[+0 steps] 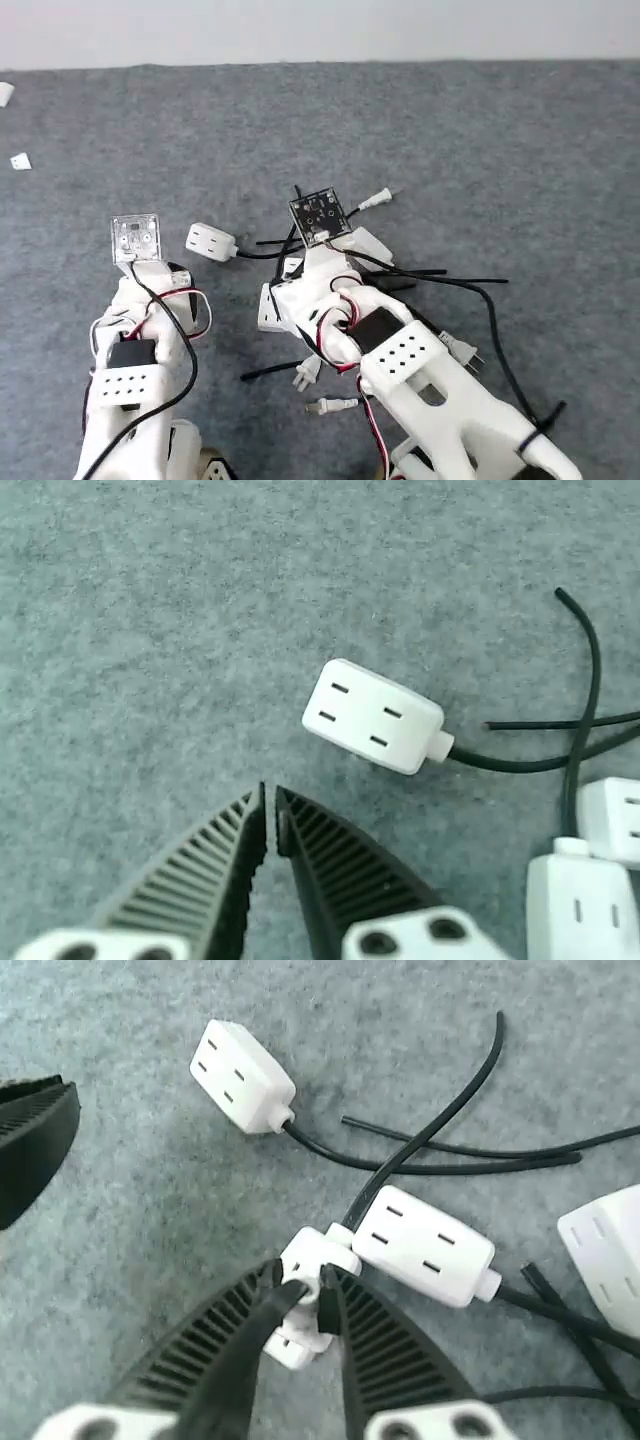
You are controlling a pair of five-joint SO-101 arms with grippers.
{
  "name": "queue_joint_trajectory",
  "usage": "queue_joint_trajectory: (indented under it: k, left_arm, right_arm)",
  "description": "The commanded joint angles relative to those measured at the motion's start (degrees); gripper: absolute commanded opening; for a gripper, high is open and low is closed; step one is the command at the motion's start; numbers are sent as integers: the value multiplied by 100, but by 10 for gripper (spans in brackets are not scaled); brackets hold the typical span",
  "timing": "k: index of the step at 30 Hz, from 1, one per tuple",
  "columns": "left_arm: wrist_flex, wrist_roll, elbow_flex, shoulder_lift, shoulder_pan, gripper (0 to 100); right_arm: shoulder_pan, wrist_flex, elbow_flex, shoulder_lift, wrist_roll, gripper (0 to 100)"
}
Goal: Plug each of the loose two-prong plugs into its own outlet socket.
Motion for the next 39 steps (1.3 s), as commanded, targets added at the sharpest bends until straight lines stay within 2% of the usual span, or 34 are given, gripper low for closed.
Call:
queue_joint_trajectory:
  k: [1,12,39]
  left_arm:
    - [9,53,-259,132,-26,15]
    - [-70,18,-690,932,-62,15]
    - [-70,9,-690,949,-62,15]
  right_arm:
    - [-40,-409,-387,40,-62,8]
    - [-66,-734,-484,497,-62,8]
    - [-48,-1174,-615,1376,255,8]
